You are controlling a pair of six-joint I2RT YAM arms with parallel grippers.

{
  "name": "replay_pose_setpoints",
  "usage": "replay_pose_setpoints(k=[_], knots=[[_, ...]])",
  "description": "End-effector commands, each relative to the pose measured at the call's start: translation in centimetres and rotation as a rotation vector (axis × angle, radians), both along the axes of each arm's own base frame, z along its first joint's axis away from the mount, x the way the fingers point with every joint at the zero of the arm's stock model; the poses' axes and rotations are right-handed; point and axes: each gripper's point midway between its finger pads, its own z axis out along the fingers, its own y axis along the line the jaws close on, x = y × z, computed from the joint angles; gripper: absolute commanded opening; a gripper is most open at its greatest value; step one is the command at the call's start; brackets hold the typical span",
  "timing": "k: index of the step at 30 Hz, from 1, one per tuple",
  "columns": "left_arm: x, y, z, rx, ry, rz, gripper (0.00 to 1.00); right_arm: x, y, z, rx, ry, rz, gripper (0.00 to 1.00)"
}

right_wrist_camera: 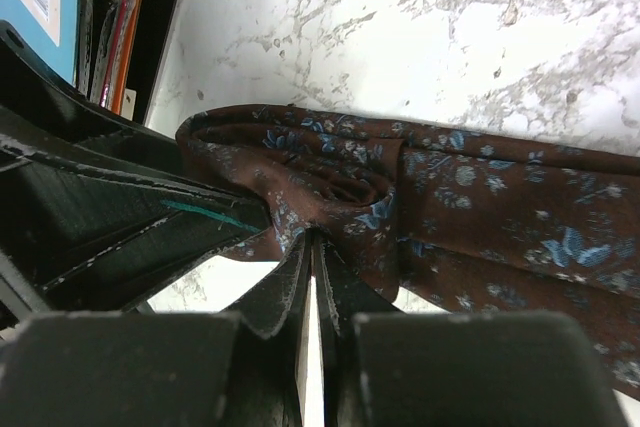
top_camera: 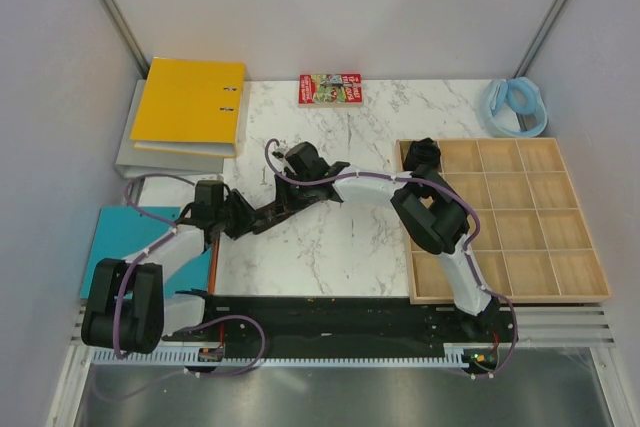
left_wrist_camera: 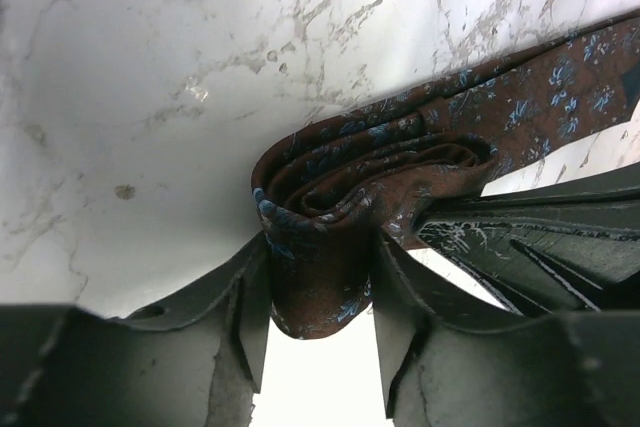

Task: Roll the ties
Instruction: Roll the tie at the center of the board.

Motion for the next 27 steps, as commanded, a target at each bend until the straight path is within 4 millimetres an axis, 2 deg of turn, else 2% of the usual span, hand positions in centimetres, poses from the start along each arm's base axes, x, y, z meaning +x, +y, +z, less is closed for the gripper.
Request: replay_pose_setpoints(k=[1, 2, 5, 8, 10, 11, 13, 17, 20, 25, 27], knots=[[0.4, -0.2, -0.7, 0.035, 0.022, -0.007, 0.44, 0.3, -1.2, -3.7, -0.081, 0.036, -0.019, 0.11], [0.4, -0.3, -0.8, 0.036, 0.028, -0.008, 0.35, 0.3, -1.2, -3.7, -0.082, 0.038, -0.019, 0.11], [0.4, -0.5, -0.2, 0.031, 0.037, -0.017, 0.22, 0.4, -1.1, -3.4, -0.07, 0.042, -0.019, 0.11], [0.2, -0.7, 0.8, 0.035, 0.044, -0.033, 0.16, 0.6, -0.9, -1.9, -0.034, 0.052, -0.026, 0.11], [0.5, -0.8, 2.4, 0.035, 0.022, -0.044, 0.15, 0.8, -0.8, -0.7, -0.017, 0.046, -0.034, 0.12], [-0.3, -0.7, 2.4, 0.037, 0.053, -0.05, 0.15, 0.9, -0.6, 0.5, 0.001, 0.038, -0.04, 0.13], [-0.3, -0.9, 3.8, 0.028, 0.035, -0.06, 0.15, 1.0, -0.5, 1.8, 0.016, 0.035, -0.043, 0.13], [-2.0, -0.9, 5.1, 0.017, 0.073, -0.068, 0.15, 1.1, -0.2, 5.2, 0.064, 0.015, -0.055, 0.14], [-2.7, -0.9, 6.1, 0.009, 0.059, -0.072, 0.15, 1.0, -0.2, 6.7, 0.084, 0.012, -0.063, 0.15], [-4.5, -1.1, 6.4, -0.022, 0.088, -0.065, 0.15, 0.1, 0.1, 7.3, 0.091, 0.014, -0.059, 0.15], [-4.9, -1.2, 6.7, -0.035, 0.092, -0.063, 0.15, -0.8, 0.5, 7.2, 0.086, 0.017, -0.047, 0.15]])
